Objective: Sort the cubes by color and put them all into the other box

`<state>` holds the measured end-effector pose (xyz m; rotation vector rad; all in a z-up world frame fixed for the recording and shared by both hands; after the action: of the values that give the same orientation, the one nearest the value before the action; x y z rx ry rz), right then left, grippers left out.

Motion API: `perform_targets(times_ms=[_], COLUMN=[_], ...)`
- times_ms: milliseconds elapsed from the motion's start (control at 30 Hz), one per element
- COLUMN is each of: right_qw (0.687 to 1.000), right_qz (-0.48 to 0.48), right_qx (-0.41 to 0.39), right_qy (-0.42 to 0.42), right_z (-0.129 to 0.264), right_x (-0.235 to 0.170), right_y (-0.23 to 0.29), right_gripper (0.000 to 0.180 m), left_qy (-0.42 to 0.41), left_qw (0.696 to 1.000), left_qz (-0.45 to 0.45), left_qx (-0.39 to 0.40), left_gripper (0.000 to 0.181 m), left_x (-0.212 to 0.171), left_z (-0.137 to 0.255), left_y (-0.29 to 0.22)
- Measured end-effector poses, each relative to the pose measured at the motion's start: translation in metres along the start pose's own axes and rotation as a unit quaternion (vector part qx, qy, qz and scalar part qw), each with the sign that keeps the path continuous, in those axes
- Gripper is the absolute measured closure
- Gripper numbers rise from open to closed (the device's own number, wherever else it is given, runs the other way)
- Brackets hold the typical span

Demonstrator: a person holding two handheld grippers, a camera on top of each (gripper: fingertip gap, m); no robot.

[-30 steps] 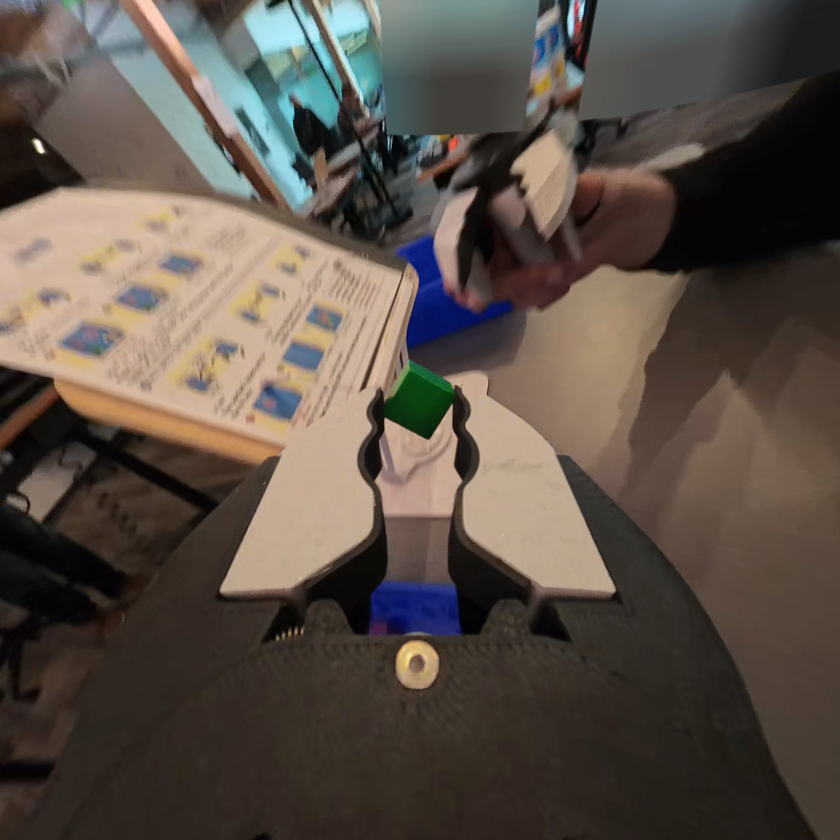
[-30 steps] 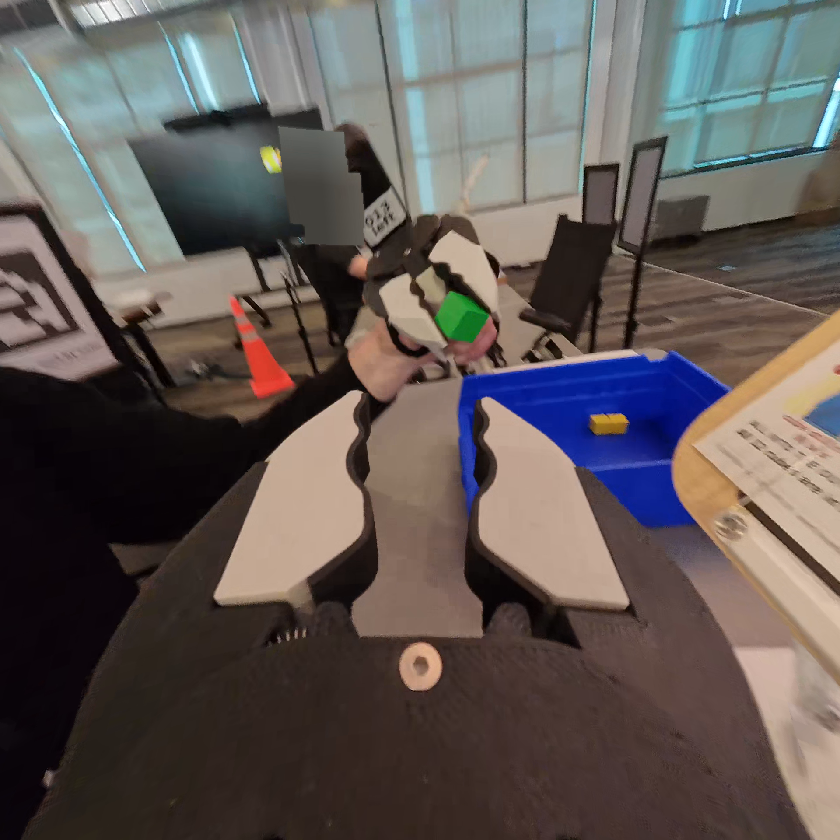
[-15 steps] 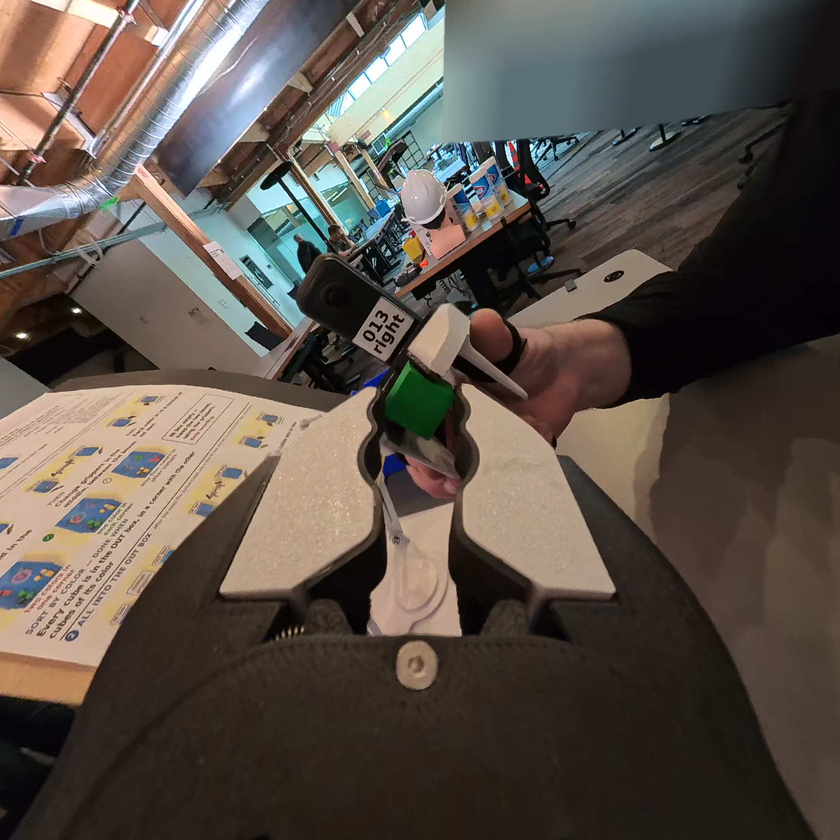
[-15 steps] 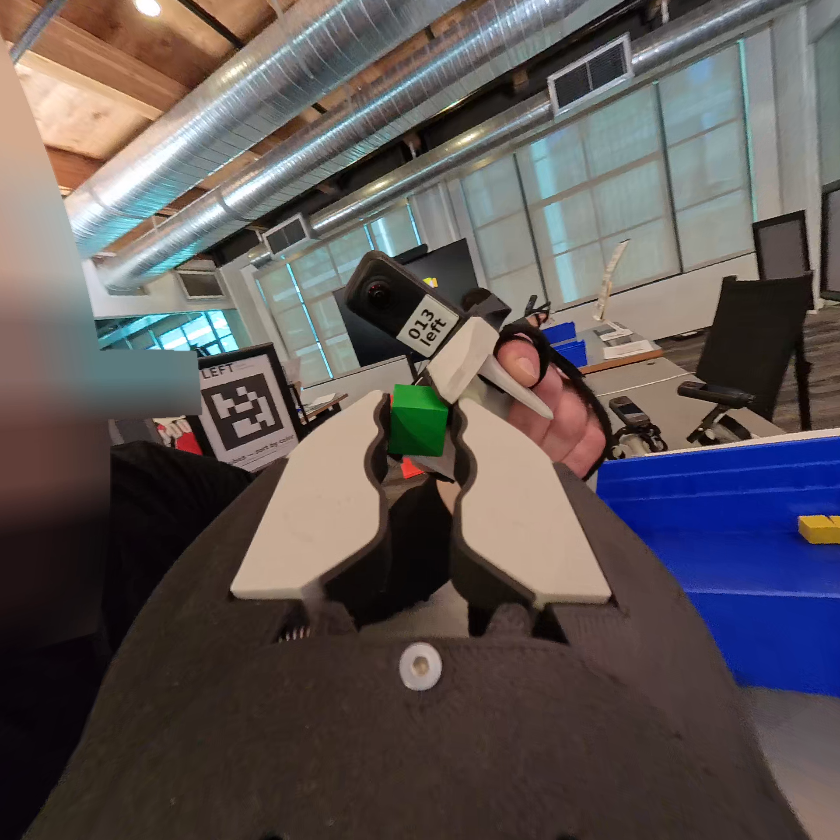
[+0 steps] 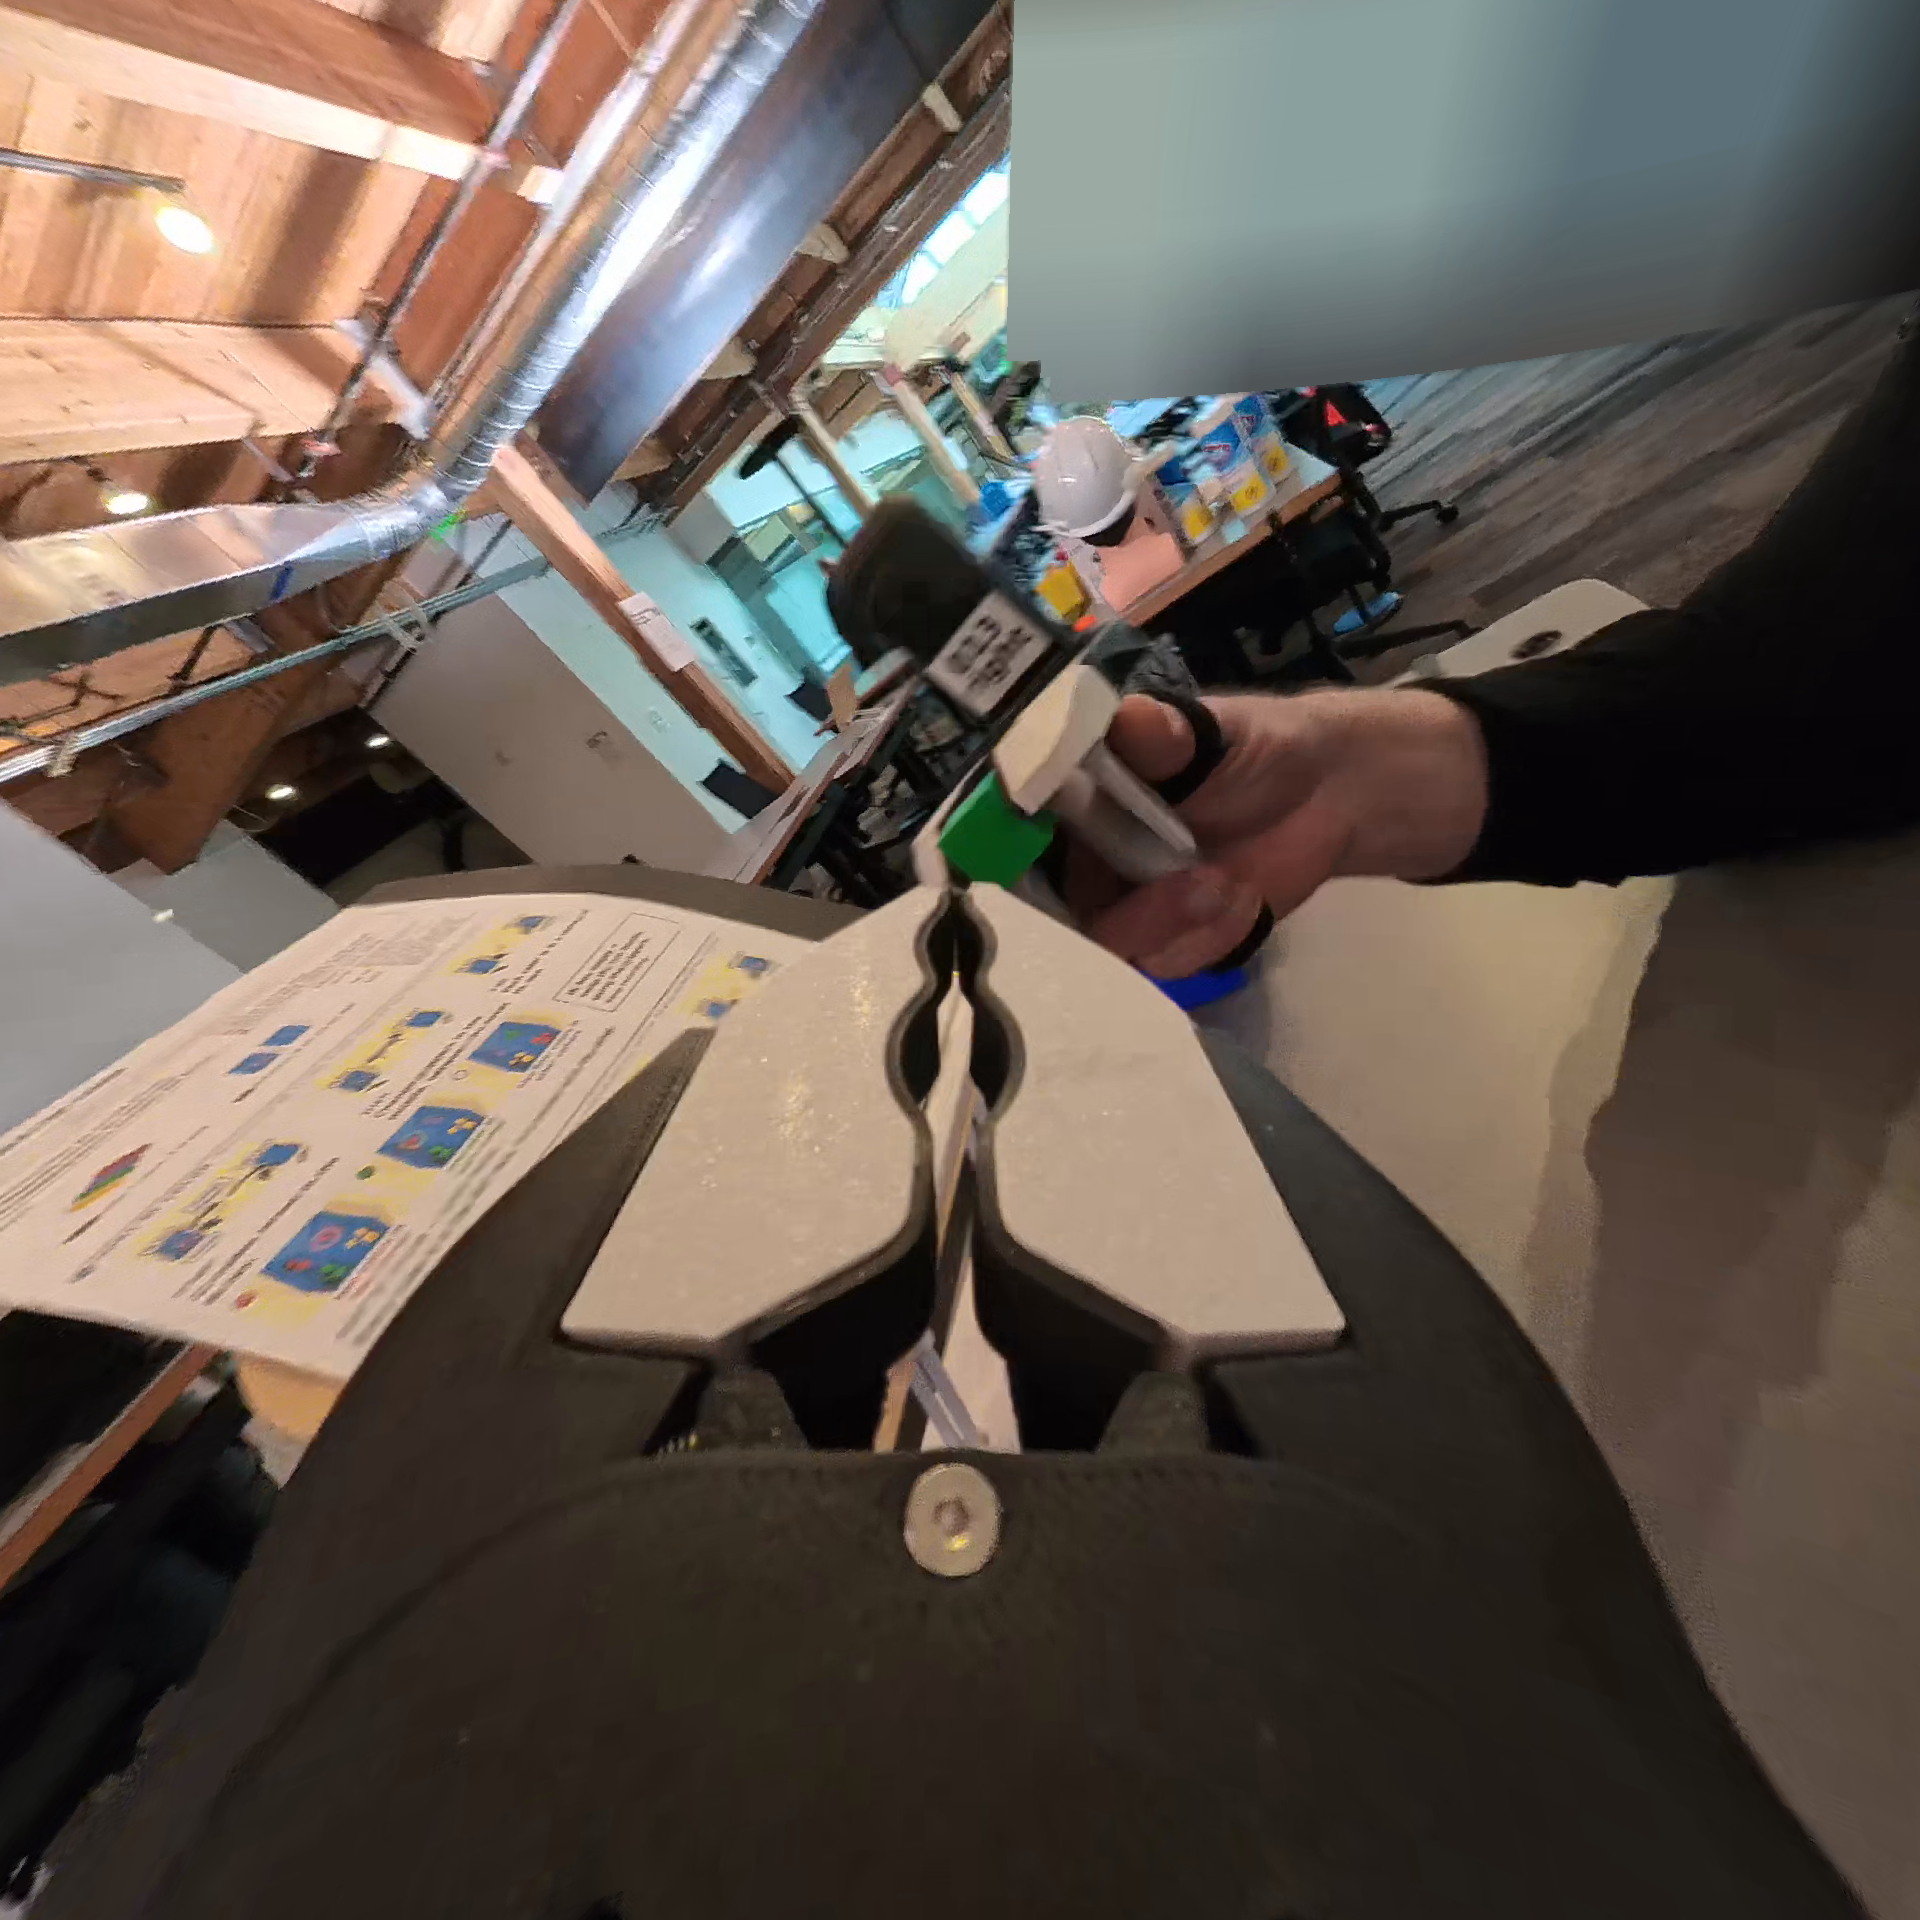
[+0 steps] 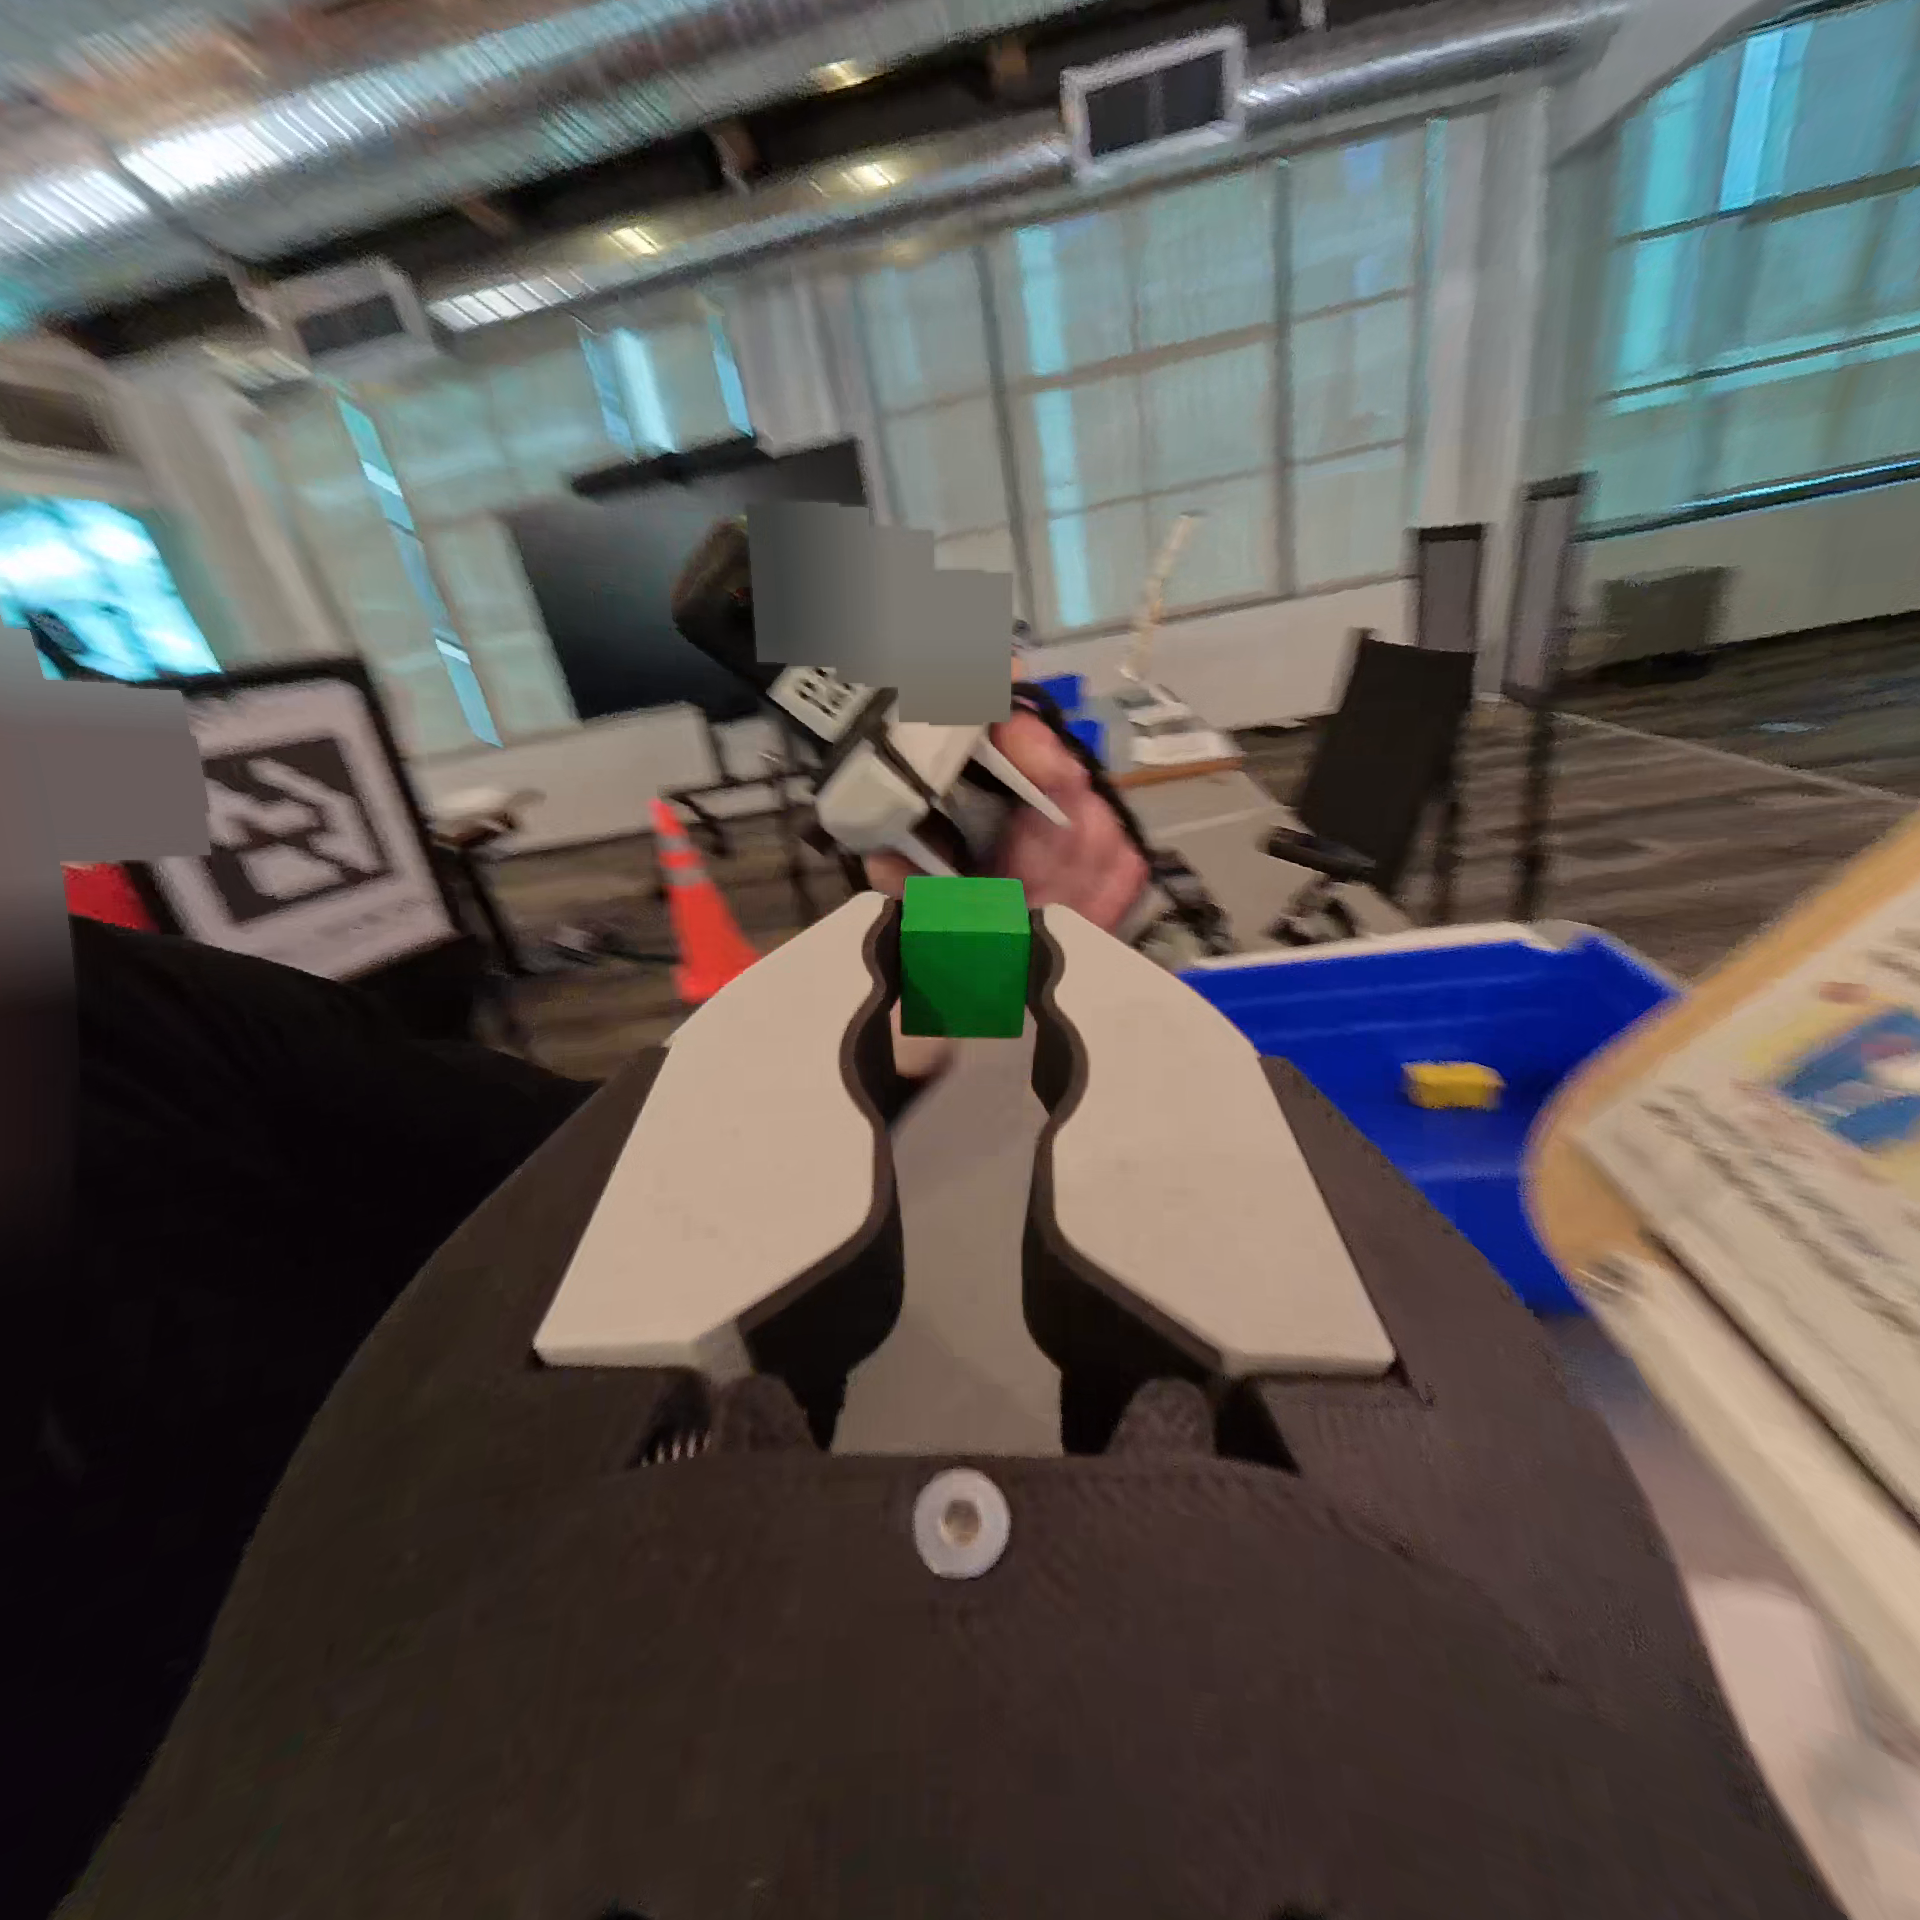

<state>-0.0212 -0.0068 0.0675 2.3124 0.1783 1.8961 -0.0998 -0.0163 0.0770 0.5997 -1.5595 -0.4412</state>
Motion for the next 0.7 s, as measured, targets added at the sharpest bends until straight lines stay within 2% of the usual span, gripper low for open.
perform_targets(times_ms=[100, 167, 300, 400, 533, 700], right_qw=[0.989, 0.971, 0.922, 0.877, 0.848, 0.832], right_qz=[0.08, 0.129, 0.17, 0.179, 0.128, 0.073], right_qx=[-0.118, -0.196, -0.339, -0.432, -0.485, -0.515], right_qy=[0.029, 0.047, 0.073, 0.113, 0.169, 0.195], right_z=[0.048, 0.09, 0.182, 0.246, 0.31, 0.355], right_x=[0.015, 0.025, 0.043, 0.041, 0.007, -0.029], right_y=[-0.016, -0.026, -0.053, -0.082, -0.123, -0.155], right_gripper=[0.157, 0.157, 0.157, 0.157, 0.157, 0.157], left_qy=[0.03, 0.052, 0.08, 0.091, 0.115, 0.139], left_qw=[0.999, 0.996, 0.992, 0.99, 0.988, 0.985], left_qz=[0.003, -0.011, -0.011, -0.004, 0.001, 0.004], left_qx=[0.031, 0.071, 0.093, 0.103, 0.105, 0.101], left_gripper=[0.181, 0.181, 0.181, 0.181, 0.181, 0.181], left_x=[-0.005, -0.008, -0.016, -0.024, -0.038, -0.053], left_z=[0.014, 0.022, 0.028, 0.027, 0.022, 0.015], left_y=[0.011, 0.021, 0.031, 0.036, 0.036, 0.036])
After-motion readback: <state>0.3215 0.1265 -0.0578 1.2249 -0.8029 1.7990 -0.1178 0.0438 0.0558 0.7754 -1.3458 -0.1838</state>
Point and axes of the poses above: each gripper's, where its closed fingertips meet, z back along the fingers, x out of its top, y = z × x across the jaws, the point moved 2 cm from there along z, back along the fingers, and after that the axes turned 2 degrees about -y, right-handed, at the moved point
